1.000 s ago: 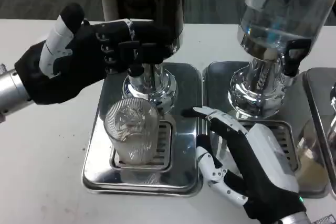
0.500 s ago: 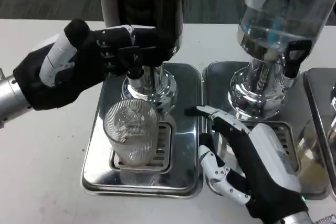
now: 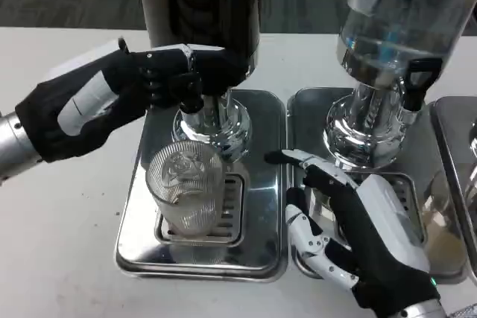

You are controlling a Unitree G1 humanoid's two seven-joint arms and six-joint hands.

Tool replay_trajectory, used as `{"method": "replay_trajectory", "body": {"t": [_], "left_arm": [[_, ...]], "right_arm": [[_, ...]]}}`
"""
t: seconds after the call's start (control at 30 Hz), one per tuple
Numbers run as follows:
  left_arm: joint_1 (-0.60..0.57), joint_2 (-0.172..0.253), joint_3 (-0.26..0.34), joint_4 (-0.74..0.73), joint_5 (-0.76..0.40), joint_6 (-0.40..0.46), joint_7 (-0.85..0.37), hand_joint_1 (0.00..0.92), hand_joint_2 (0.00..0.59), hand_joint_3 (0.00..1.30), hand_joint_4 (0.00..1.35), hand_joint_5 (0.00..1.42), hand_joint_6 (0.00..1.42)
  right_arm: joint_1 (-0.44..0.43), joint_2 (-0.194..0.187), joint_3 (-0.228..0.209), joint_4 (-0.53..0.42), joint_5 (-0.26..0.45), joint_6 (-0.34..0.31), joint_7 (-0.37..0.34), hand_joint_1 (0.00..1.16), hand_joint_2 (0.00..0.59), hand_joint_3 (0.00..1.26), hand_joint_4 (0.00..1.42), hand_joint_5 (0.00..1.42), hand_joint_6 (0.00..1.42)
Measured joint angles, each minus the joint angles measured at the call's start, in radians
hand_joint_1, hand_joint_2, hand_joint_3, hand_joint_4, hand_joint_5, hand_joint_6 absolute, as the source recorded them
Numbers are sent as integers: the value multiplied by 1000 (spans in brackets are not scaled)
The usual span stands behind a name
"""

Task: Grasp the cup under the faucet to collect the drink, then remove the cup.

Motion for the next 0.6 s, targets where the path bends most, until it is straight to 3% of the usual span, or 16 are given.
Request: {"method": "replay_trajectory", "body": {"t": [0.6], "left_arm": [[27,14,-23,-12,31,-143,41,0,35,250,141,121,106]], "right_arm": [[-11,-1,-7,0,5,0,17,349,586,295,201,173,286]]}}
